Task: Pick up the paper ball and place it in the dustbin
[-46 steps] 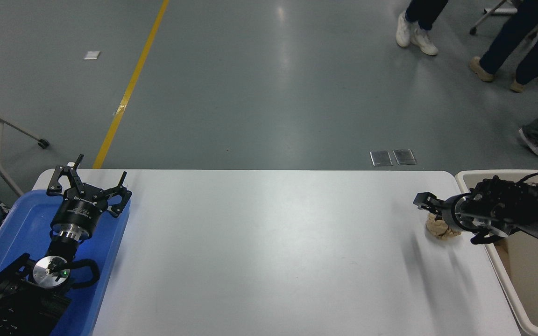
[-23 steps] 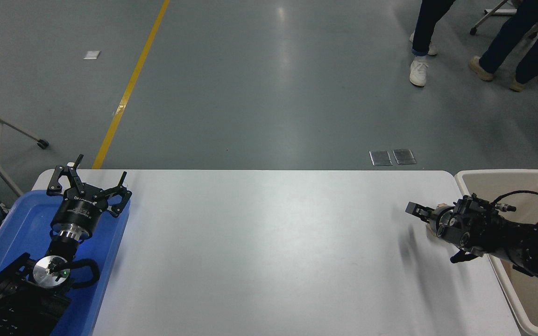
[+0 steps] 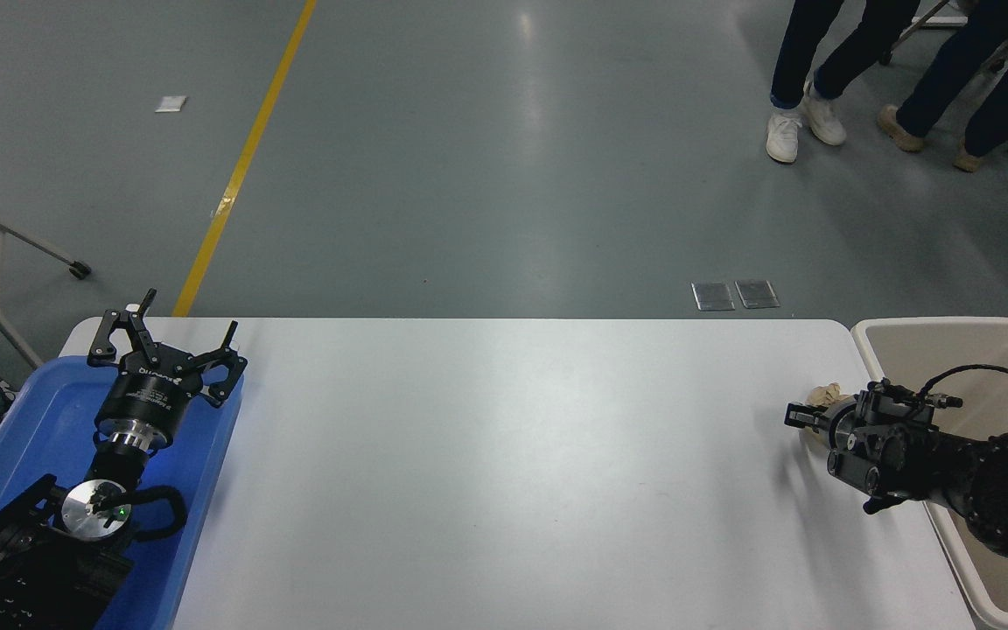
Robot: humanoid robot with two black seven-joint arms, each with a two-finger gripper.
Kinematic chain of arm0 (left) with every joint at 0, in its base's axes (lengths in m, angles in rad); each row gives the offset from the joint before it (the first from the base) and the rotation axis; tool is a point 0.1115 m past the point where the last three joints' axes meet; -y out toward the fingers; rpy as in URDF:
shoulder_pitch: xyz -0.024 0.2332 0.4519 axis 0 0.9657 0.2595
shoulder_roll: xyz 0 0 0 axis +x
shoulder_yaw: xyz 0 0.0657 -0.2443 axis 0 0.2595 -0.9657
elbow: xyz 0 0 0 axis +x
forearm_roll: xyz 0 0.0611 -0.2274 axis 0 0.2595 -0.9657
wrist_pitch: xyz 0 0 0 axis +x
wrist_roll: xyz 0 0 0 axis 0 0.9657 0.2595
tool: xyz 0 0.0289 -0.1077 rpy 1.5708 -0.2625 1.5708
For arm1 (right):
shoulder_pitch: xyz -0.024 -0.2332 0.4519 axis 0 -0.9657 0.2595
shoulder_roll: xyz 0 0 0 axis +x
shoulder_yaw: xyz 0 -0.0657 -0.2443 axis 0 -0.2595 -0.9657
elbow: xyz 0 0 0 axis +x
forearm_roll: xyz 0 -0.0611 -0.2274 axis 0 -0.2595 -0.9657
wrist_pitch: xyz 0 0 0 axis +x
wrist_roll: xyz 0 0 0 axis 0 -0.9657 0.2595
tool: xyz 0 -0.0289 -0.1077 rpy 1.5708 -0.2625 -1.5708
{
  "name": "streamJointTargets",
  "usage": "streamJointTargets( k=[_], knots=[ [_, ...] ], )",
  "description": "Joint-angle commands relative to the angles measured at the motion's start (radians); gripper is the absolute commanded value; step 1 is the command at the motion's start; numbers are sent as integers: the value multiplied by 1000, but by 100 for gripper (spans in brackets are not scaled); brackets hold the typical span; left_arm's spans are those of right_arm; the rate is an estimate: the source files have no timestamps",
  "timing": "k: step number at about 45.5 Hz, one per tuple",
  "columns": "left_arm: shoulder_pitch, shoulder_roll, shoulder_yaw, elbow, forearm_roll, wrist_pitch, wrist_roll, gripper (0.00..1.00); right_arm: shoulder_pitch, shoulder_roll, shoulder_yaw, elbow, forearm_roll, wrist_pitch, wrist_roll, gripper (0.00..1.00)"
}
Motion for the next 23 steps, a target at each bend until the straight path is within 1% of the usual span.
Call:
streamJointTargets(
  k=[1, 9, 14, 19, 23],
  knots=[
    [-2, 0, 0, 0, 0, 0, 0, 99, 76, -57, -12, 96, -13, 2, 2, 0],
    [0, 0, 0, 0, 0, 0, 0, 99, 291, -156, -11, 420, -79, 8, 9, 0],
    [0, 0, 0, 0, 0, 0, 0, 99, 444, -212, -37, 634, -91, 25, 19, 0],
    [0, 0, 0, 0, 0, 0, 2, 99, 634, -259, -121, 874, -99, 60, 68, 0],
    [0, 0, 0, 0, 0, 0, 2, 99, 795, -297, -167, 1044, -114, 123, 106, 0]
  ],
)
